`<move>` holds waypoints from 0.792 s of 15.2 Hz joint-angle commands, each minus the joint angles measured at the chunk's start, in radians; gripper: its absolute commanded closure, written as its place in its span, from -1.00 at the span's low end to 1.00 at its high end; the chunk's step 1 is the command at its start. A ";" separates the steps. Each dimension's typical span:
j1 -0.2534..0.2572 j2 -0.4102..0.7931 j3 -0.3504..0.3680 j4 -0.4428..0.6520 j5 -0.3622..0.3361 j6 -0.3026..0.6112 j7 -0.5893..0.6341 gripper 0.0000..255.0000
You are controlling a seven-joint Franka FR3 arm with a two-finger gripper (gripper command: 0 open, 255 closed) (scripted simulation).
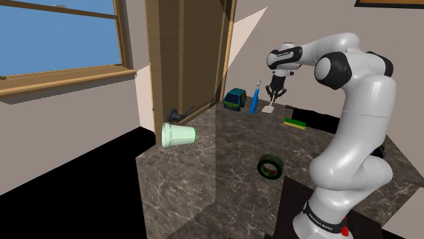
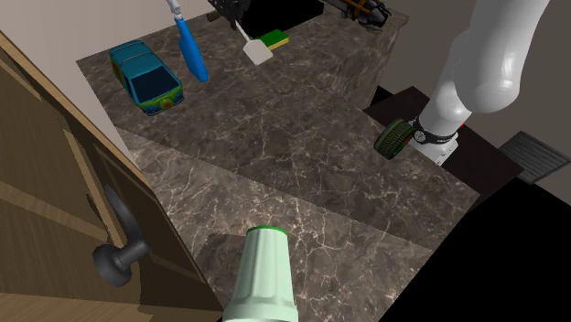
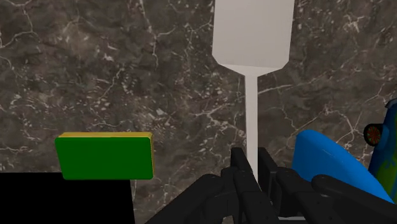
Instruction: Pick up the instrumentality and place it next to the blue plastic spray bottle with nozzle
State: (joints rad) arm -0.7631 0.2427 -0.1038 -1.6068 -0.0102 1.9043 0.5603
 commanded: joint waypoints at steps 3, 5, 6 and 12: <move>0.001 0.005 0.000 -0.050 0.000 0.055 0.002 1.00; 0.001 0.010 0.001 -0.070 0.000 0.081 0.002 1.00; 0.001 0.013 0.001 -0.080 0.001 0.093 0.002 1.00; 0.000 0.033 0.001 -0.134 0.002 0.167 0.003 1.00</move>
State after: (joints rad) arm -0.7633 0.2725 -0.1027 -1.7325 -0.0082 2.0596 0.5626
